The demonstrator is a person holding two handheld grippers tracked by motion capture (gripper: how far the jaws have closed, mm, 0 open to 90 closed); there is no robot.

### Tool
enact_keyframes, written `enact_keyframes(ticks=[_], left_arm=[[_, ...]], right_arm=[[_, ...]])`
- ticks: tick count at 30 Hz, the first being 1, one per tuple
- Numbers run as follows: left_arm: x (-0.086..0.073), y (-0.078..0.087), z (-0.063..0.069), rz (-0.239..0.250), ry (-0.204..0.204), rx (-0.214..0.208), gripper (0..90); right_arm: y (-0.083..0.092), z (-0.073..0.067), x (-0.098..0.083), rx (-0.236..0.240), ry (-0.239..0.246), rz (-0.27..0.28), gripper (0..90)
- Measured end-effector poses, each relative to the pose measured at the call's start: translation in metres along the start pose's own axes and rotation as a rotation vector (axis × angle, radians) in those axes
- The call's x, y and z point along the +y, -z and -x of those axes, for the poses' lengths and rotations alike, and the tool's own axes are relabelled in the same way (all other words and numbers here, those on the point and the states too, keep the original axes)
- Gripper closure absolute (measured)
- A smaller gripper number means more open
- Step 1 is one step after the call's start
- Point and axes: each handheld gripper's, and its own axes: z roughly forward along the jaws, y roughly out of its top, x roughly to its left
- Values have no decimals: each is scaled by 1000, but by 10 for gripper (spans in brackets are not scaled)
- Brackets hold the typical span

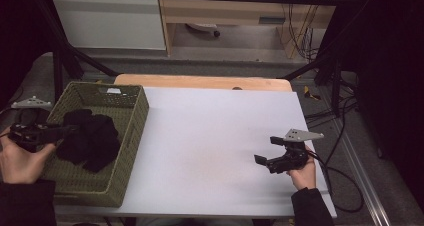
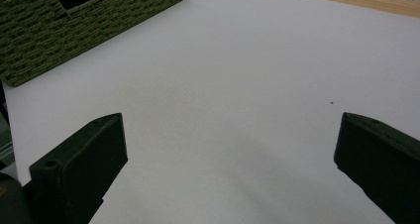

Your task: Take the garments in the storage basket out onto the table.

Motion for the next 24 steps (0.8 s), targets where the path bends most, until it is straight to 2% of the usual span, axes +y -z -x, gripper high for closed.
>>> enact_keyframes(ticks=[5,16,24], left_arm=[[4,5,-2,7,3,-24,762],[11,12,-2,11,-14,-32,762],[18,23,-3,31,-22,-42,762]], right_arm=[[0,0,0,0,-1,1,6],[0,0,0,-1,0,0,6],[-1,0,0,1,1,-1,6]])
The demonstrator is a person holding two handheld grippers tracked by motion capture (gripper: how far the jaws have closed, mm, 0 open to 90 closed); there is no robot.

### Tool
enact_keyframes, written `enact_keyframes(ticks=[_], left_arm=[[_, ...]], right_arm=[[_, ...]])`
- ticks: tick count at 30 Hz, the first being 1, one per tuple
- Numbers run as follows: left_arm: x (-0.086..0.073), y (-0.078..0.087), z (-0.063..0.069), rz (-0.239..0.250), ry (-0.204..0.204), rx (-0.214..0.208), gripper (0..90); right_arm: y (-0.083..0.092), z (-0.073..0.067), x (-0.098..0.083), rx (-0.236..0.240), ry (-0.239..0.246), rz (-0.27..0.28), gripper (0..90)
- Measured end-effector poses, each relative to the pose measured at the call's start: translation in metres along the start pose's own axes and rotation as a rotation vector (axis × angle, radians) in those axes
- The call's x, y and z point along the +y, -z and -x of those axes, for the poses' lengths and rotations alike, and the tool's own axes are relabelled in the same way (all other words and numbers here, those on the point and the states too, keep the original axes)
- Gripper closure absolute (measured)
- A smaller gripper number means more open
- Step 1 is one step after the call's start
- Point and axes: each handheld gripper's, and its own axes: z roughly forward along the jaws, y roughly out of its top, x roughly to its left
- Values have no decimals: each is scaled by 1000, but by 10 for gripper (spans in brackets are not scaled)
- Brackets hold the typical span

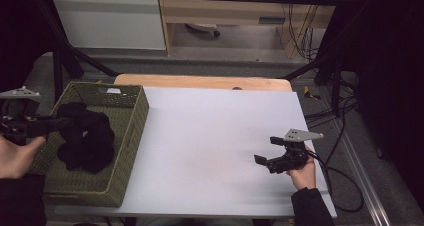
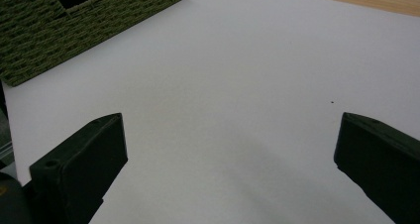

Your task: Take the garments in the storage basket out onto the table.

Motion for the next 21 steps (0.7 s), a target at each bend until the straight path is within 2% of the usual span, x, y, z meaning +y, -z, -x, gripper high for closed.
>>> enact_keyframes(ticks=[10,21], left_arm=[[13,8,6,13,-20,-2,763],[30,18,9,47,-24,-35,763]], right_arm=[[-1,0,0,1,3,-1,6],[0,0,0,0,-1,2,6]])
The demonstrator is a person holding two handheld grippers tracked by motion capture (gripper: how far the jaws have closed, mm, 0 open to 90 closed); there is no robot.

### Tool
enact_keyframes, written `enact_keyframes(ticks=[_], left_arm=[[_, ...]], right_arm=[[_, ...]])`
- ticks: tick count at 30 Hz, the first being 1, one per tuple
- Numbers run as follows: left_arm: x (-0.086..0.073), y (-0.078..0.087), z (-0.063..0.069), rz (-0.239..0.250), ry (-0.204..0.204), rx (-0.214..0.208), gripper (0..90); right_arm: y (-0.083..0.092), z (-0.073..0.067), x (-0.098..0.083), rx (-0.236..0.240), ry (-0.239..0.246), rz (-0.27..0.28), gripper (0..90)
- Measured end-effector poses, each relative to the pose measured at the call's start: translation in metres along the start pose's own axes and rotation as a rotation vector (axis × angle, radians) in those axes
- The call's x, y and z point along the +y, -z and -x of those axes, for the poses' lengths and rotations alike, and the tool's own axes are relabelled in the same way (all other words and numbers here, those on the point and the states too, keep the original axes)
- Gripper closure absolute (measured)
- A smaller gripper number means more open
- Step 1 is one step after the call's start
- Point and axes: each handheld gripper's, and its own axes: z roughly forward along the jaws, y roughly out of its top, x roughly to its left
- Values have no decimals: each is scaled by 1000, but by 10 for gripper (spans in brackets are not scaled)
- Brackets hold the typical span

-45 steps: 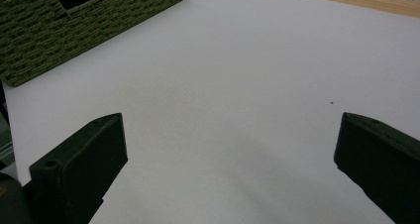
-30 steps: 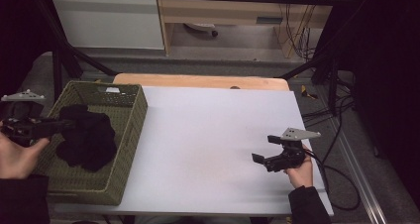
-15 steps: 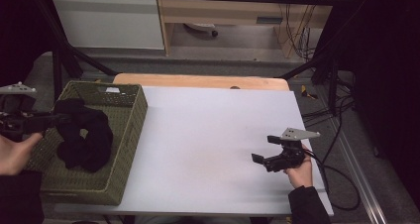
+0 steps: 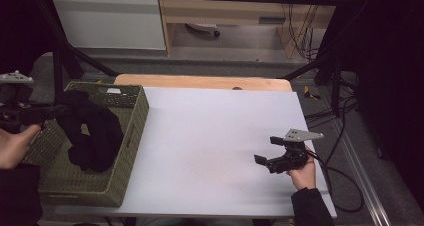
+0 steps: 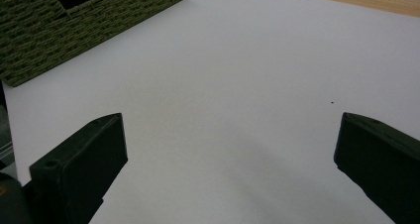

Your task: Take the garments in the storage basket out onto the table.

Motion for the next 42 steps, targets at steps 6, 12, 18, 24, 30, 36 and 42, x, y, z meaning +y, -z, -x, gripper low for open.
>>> enact_keyframes(ticks=[6,12,18,24,30,36,42], left_arm=[[6,5,2,8,-11,-4,763],[12,8,3,15,-14,-12,763],[18,11,6,20,-30,-12,763],[24,16,8,33,-35,-21,764],[31,19,12,44,-47,-21,764],[39,19,19,56,-66,-32,764],[46,17,26,70,-91,-43,764]], right_arm=[[0,0,0,-1,2,-2,6],[-1,0,0,0,5,-3,6],[-1,0,0,-1,3,-6,6],[-1,0,0,0,5,-5,6],[-1,0,0,0,4,-6,6],[-1,0,0,0,4,-3,6],[-1,0,0,-1,4,-4,6]])
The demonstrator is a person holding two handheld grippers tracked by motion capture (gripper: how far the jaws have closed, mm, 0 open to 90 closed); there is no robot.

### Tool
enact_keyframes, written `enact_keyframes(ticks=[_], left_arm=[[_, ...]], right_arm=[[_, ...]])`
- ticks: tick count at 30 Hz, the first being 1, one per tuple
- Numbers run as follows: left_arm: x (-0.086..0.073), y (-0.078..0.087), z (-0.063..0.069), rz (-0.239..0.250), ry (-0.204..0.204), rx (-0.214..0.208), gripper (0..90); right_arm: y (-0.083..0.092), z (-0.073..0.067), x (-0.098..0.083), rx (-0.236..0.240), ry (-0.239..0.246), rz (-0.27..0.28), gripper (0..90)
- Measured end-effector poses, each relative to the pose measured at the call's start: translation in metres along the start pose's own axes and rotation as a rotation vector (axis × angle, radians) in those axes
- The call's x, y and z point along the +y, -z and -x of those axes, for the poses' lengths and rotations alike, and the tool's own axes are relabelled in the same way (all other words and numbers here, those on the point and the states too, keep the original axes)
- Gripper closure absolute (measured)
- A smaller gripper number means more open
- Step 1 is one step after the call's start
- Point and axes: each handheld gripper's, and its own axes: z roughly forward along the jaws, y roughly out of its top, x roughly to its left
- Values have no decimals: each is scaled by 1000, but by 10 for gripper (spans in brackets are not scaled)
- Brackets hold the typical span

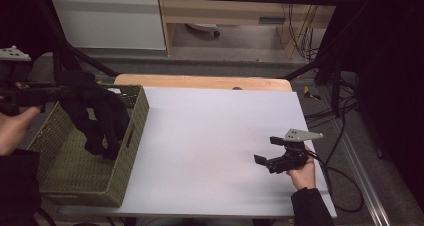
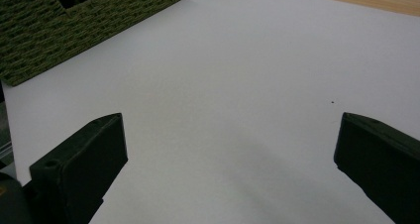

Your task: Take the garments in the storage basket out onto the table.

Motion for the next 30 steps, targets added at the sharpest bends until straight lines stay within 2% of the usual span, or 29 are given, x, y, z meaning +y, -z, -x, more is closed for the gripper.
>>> enact_keyframes(ticks=[20,30], left_arm=[[27,-16,21,32,-45,-44,766],[36,-20,32,40,-62,-60,766]], right_arm=[[-2,0,0,2,-1,-5,7],[-1,0,0,1,0,-1,7]])
